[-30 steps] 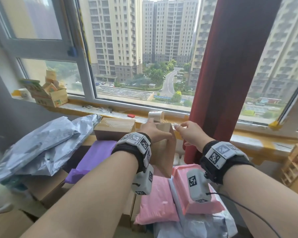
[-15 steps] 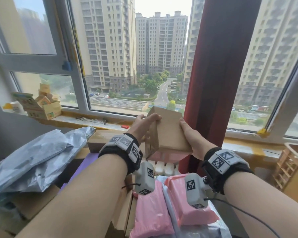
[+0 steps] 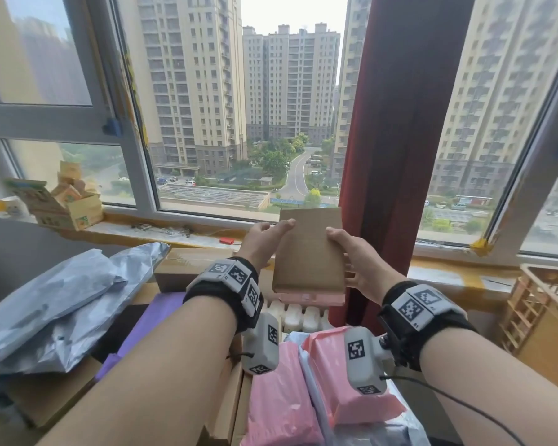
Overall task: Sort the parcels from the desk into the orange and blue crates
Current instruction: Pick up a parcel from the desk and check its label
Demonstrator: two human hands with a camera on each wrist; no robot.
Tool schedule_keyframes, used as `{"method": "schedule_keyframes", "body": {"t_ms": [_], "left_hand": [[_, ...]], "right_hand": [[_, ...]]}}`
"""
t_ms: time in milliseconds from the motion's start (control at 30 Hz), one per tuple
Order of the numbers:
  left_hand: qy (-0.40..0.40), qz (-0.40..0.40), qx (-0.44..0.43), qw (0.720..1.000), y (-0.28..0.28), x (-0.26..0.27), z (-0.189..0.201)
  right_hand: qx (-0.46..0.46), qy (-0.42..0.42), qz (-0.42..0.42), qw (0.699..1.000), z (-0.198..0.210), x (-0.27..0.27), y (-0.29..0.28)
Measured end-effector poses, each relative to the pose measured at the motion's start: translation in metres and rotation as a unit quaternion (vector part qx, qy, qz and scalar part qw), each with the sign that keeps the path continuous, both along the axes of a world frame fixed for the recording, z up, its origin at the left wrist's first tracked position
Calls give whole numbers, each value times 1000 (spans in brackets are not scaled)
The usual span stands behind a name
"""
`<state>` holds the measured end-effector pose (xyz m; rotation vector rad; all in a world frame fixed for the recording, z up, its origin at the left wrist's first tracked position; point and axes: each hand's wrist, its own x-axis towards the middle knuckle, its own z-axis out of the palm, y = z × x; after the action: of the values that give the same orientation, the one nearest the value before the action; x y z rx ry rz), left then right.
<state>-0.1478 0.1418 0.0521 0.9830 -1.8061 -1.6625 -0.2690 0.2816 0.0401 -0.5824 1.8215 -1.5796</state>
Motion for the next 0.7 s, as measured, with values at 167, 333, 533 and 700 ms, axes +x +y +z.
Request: {"method": "schedule_keyframes", "body": {"t_ms": [167, 333, 533, 700], "left_hand": [[-9, -40, -60, 997, 7, -10, 11], [-15, -80, -76, 994, 14, -14, 15], [-21, -66, -71, 995, 10, -13, 6], [-61, -58, -174, 981, 11, -12, 12]], "right_hand": [[70, 201, -130, 968, 18, 5, -2], [22, 127, -132, 983, 23, 2, -7], [-50, 86, -77, 992, 30, 7, -2], [34, 310, -46, 949, 26, 0, 3]]}}
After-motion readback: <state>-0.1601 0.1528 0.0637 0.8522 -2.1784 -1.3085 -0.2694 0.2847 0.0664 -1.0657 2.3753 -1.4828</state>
